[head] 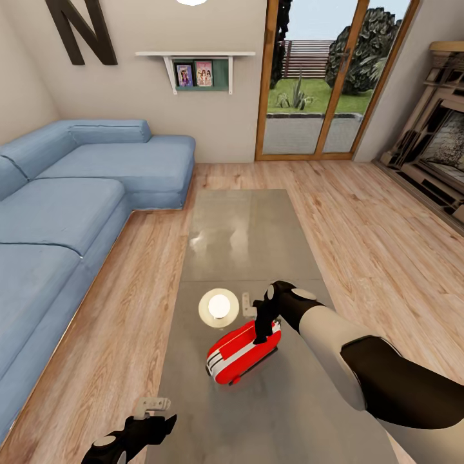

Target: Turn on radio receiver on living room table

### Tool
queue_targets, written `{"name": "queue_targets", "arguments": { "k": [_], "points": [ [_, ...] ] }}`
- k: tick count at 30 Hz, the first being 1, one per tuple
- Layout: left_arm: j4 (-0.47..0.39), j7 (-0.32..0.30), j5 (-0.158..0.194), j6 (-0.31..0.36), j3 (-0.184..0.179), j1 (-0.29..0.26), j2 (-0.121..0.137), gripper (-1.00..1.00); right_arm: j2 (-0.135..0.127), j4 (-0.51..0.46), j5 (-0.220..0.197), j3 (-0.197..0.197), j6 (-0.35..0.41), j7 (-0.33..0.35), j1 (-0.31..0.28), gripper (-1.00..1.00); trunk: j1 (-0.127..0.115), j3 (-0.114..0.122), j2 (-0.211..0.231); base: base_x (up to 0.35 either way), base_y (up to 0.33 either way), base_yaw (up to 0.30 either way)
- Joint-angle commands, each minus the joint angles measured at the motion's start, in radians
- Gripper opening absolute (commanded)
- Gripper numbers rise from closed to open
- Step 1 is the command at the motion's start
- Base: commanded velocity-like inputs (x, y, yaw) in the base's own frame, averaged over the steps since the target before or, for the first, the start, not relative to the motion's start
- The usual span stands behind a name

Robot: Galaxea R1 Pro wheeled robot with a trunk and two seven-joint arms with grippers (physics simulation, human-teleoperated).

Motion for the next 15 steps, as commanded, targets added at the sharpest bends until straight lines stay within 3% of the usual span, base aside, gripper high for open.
{"name": "queue_targets", "arguments": {
  "k": [1,11,12,15],
  "points": [
    [0.0,0.0,0.0,0.0,0.0,0.0,0.0,1.0,0.0,0.0,0.0,0.0,-0.002,0.0,0.0,1.0,0.0,0.0,0.0,0.0,0.0,0.0],
    [0.0,0.0,0.0,0.0,-0.001,0.0,0.0,1.0,0.0,0.001,0.001,0.002,-0.005,0.0,0.0,1.0,0.0,0.0,0.0,0.0,0.0,0.0],
    [0.0,0.0,0.0,0.0,-0.001,0.0,0.0,1.0,0.0,0.001,0.001,0.002,-0.004,0.0,0.0,-1.0,0.0,0.0,0.0,0.0,0.0,0.0],
    [0.0,0.0,0.0,0.0,0.0,0.0,0.0,1.0,0.0,0.001,0.001,0.002,-0.001,0.0,0.0,-1.0,0.0,0.0,0.0,0.0,0.0,0.0]
  ]
}}
